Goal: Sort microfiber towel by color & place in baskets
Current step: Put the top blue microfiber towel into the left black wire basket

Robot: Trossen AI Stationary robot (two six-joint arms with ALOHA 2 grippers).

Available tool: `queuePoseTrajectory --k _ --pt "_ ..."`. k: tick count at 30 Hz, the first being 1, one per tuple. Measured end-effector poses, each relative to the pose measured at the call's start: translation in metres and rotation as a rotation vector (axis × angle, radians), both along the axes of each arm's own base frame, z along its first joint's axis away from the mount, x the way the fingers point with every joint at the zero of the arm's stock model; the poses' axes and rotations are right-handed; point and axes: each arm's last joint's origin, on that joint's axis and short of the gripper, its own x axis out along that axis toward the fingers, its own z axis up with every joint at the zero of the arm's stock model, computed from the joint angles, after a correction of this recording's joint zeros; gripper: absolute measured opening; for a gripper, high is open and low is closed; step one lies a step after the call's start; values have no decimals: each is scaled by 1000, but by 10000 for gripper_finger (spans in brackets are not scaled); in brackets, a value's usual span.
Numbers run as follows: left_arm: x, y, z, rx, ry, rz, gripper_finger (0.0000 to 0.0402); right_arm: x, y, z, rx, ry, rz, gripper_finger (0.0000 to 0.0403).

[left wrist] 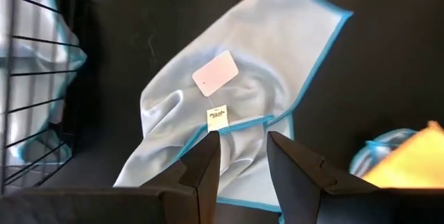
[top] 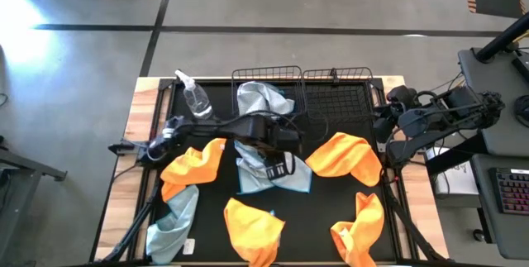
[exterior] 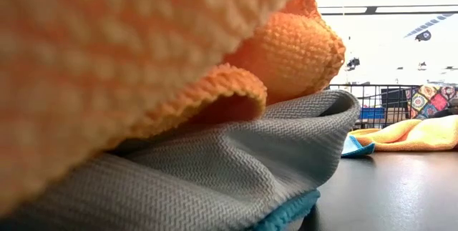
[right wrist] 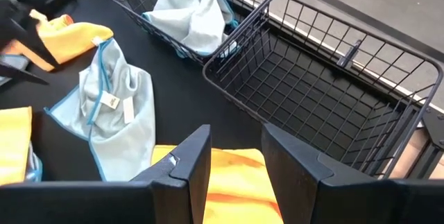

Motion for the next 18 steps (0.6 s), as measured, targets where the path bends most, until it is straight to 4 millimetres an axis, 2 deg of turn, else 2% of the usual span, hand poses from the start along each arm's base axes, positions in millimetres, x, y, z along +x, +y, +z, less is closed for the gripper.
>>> queuePoseTrajectory --k 11,18 --pt "28 0 -67 16 149 -43 103 1 1 -4 19 25 12 123" --pt "39 0 -101 20 206 -49 104 2 2 -10 38 52 15 123"
